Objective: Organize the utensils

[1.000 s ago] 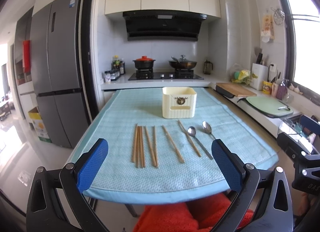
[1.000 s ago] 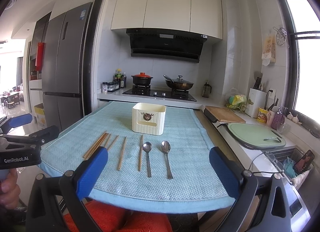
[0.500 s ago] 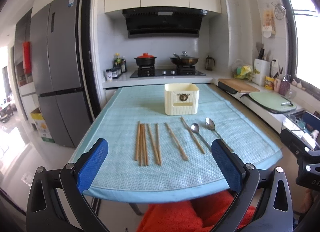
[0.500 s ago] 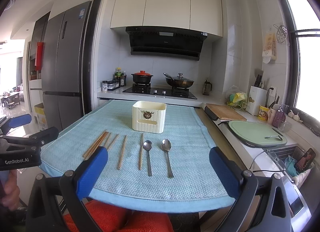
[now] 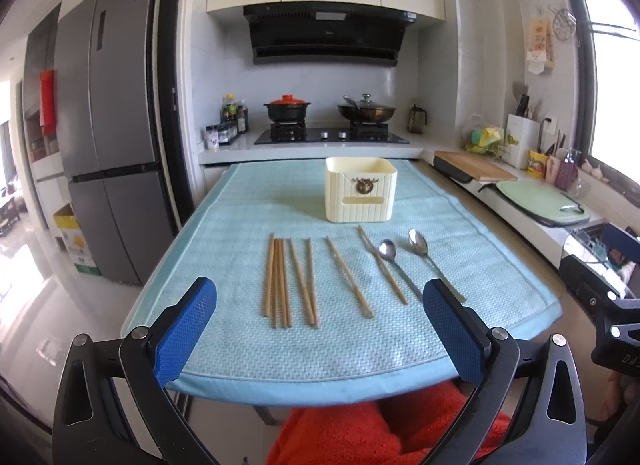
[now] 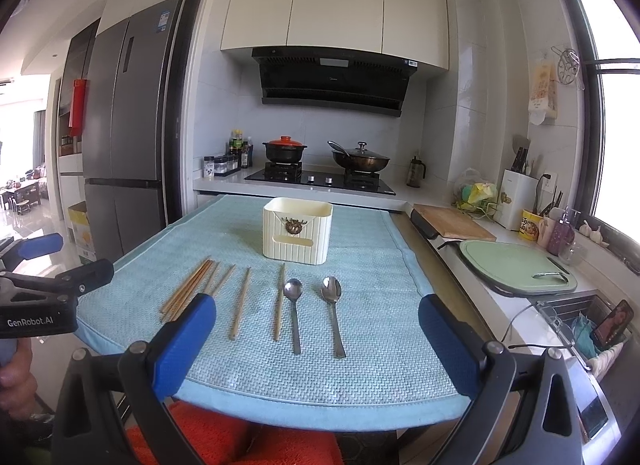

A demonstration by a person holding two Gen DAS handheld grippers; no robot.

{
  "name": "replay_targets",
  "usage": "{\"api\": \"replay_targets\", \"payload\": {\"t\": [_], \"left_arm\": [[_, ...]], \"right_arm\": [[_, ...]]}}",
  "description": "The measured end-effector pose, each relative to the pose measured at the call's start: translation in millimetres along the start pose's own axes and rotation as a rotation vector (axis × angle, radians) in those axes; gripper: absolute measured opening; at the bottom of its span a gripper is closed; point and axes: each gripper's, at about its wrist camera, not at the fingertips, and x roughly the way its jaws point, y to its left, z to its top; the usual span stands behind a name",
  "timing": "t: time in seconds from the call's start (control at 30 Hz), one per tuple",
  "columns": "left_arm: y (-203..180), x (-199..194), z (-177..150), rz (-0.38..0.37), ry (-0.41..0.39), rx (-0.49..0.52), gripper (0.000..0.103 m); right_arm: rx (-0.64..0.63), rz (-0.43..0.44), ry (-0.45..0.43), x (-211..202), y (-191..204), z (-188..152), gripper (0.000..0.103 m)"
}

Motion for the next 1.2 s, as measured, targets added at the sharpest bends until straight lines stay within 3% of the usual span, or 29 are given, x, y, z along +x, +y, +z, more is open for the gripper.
{"api": "replay_targets", "payload": {"t": [0.53,0.77,1.2], "left_arm": [[-1,19,8,0.008,0.014,0.018,0.103],[12,41,10,0.005,0.052,-0.037,0.103],[22,76,6,0.043,0.106,-0.058,0.103]], "right_arm": [[0.008,0.011,0.037,26,-4,4,0.103],[0.014,0.003,0.06,43,-9,5,0.103],[0.052,0.085,0.125,88,-19,1,0.103]]}}
